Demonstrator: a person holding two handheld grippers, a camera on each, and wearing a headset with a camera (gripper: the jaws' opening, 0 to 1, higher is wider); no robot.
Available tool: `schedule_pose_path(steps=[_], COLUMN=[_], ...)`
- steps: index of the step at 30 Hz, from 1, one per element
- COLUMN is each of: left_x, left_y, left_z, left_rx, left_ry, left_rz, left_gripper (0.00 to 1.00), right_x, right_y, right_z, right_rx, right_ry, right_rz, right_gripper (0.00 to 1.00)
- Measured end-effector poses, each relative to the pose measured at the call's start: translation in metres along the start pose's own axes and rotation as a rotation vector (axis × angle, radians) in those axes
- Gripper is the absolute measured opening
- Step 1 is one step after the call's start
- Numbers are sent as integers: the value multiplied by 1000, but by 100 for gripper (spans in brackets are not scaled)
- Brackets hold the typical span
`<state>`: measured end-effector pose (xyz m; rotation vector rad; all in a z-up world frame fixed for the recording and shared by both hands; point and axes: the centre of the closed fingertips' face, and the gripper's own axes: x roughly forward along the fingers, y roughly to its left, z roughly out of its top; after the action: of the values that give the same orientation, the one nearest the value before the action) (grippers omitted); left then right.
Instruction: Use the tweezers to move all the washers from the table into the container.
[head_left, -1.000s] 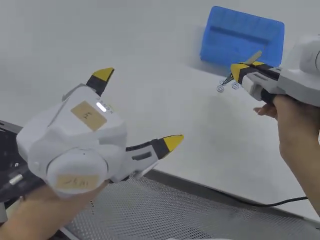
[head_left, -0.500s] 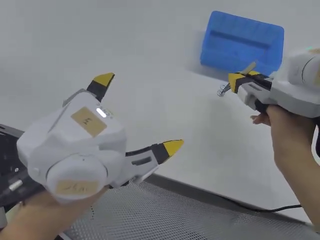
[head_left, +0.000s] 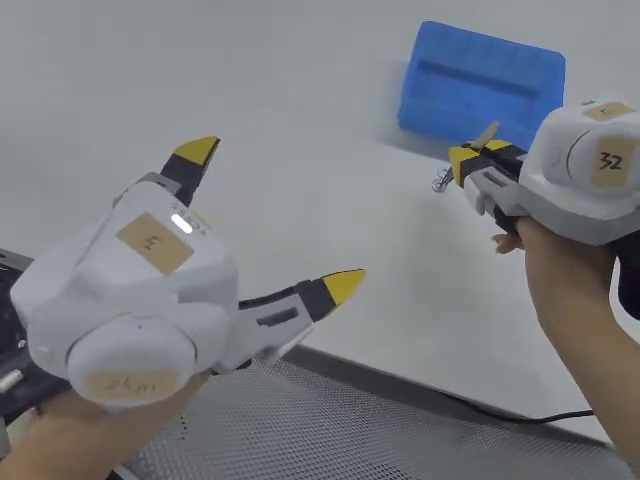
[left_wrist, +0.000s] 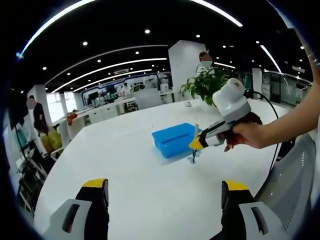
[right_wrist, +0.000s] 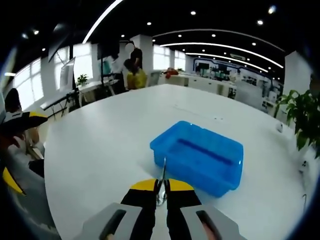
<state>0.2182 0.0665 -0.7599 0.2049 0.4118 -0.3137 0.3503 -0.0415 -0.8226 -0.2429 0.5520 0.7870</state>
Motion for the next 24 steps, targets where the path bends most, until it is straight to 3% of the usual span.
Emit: schedule_pose_path(steps=[13,17,19,21,24], left_x=[0,1,3,5,6], left_y=[-1,-1,-3,-8,-12], left_z=[3,0,-5,-14,-13], left_rx=[-6,-1,6,20,40], left_ry=[-13,4,28,80,72], left_rz=[-1,-4,-11,-30,-40], left_gripper=[96,96,96,96,95], right_x=[0,0,0,0,0], right_y=[-1,-3,-3,-4,-4], right_z=[-1,0,0,0,0], right_rx=[36,62,69,66,68], right_ry=[9,12,14,19,24], right_rz=[11,11,14,15,19], right_gripper=[2,2,2,2,2])
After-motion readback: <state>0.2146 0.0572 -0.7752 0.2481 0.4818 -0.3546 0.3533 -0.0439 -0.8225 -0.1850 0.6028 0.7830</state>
